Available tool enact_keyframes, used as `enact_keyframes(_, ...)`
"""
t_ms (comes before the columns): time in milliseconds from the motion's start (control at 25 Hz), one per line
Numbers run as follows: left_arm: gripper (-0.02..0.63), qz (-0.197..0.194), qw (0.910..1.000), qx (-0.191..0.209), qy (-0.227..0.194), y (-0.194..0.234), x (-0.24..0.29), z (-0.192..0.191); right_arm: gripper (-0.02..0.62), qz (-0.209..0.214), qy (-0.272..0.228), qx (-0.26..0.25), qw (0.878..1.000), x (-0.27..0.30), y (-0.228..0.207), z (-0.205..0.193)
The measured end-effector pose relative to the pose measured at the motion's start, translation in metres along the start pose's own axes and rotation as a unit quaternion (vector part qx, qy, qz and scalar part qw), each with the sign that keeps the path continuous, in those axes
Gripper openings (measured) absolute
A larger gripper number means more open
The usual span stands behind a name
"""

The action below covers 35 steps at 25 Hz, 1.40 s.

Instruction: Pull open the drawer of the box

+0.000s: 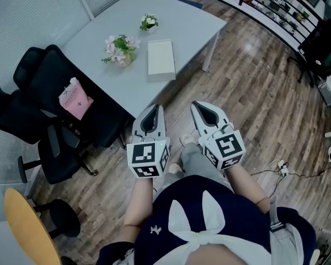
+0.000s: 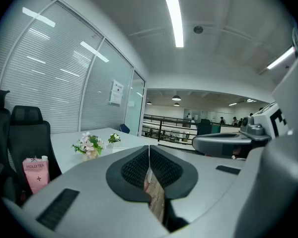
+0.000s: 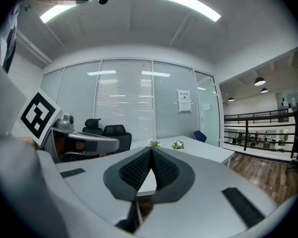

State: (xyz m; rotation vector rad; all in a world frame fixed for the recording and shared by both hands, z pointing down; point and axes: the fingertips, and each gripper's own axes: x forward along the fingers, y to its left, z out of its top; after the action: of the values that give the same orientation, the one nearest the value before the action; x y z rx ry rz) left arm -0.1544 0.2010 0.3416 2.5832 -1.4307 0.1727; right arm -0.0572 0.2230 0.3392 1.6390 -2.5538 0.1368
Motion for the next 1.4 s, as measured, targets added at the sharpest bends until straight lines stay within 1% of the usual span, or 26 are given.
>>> enact_keyframes(120,0.025,0.001,1.0,-0.003,0.007,0.0,0.011,-0.002,0.003,-0.004,-0.009,-0.003,1.0,0.004,-0.013,0.004)
enact_keyframes(280,0.025,0.002,0.9999,-0.006,0.008,0.002,0.026,0.003,0.005,0.007,-0.01,-0.01,1.0,0.017,-0.027,0.007)
enact_keyframes(400,0.026,0.006,0.9999,-0.001,0.012,0.005,0.039,0.007,0.002,0.015,-0.008,-0.013,1.0,0.029,-0.038,0.01)
enact_keyframes(480,0.031,0.01,0.9998,0.002,0.017,0.007,0.049,0.009,0.027,0.025,-0.006,-0.012,1.0,0.037,-0.046,0.01)
enact_keyframes(520,0.047,0.01,0.9998,0.003,0.019,0.008,0.055,0.01,0.044,0.029,-0.005,-0.011,1.0,0.041,-0.051,0.01)
enact_keyframes(600,0.129,0.008,0.9997,0.002,0.022,0.01,0.066,0.011,0.073,0.034,-0.001,-0.01,0.999,0.05,-0.062,0.01)
enact_keyframes(640,0.144,0.01,0.9997,0.002,0.023,0.013,0.072,0.012,0.087,0.035,0.0,-0.009,0.999,0.054,-0.069,0.011)
enact_keyframes(760,0.163,0.02,0.9994,0.002,0.029,0.022,0.088,0.013,0.137,0.036,0.003,-0.008,0.999,0.067,-0.087,0.011)
enact_keyframes(880,0.187,0.024,0.9991,-0.003,0.035,0.031,0.102,0.013,0.167,0.048,0.008,-0.013,0.999,0.079,-0.102,0.009)
enact_keyframes(1080,0.216,0.035,0.998,-0.006,0.051,0.046,0.129,0.012,0.176,0.058,0.02,-0.033,0.998,0.105,-0.127,0.005)
enact_keyframes(1240,0.216,0.051,0.9966,-0.009,0.064,0.059,0.148,0.007,0.184,0.072,0.029,-0.037,0.996,0.126,-0.144,-0.001)
enact_keyframes(1400,0.216,0.064,0.9952,-0.014,0.072,0.069,0.168,0.004,0.172,0.095,0.049,-0.061,0.992,0.145,-0.158,-0.011)
